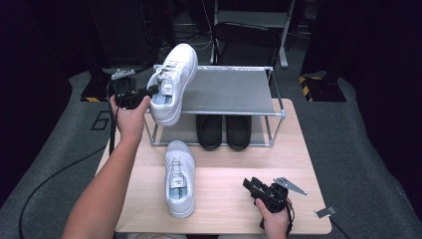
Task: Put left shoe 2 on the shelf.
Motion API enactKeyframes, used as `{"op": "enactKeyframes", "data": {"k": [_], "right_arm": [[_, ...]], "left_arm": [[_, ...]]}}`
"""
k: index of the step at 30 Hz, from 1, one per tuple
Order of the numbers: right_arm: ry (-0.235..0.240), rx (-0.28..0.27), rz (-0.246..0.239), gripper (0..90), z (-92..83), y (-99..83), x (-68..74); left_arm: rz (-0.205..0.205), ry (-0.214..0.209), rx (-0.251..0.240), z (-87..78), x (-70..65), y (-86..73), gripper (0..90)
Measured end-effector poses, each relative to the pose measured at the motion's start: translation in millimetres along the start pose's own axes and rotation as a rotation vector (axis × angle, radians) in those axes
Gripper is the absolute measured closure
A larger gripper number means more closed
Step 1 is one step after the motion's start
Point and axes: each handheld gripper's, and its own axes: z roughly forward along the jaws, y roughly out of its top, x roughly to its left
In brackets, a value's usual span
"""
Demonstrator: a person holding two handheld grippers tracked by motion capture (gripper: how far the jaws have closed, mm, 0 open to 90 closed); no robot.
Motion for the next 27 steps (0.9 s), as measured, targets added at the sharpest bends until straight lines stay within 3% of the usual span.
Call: {"op": "enactKeyframes", "data": {"k": [3, 12, 14, 23, 27], "right_arm": [[-0.004, 0.002, -0.001, 53.3, -1.5, -1.7, -1.3], [-0.007, 0.005, 0.008, 53.7, -3.7, -5.9, 2.3], [-0.015, -0.01, 0.015, 54.0, -5.9, -7.4, 4.3], [-0.022, -0.016, 0.022, 54.0, -11.9, -10.1, 3.1], [-0.02, -0.022, 0.021, 54.0, -13.6, -11.5, 1.6]], "left_arm": [[-0.049, 0.0, 0.016, 17.4, -5.7, 5.2, 82.9], [-0.088, 0.042, 0.031, 48.0, -15.4, 10.9, 82.8], [-0.119, 0.043, 0.043, 56.7, -16.1, 13.1, 82.9], [-0.109, 0.1, 0.096, 80.6, -20.9, 22.8, 82.8], [-0.128, 0.099, 0.117, 91.4, -21.9, 20.1, 82.8]]}}
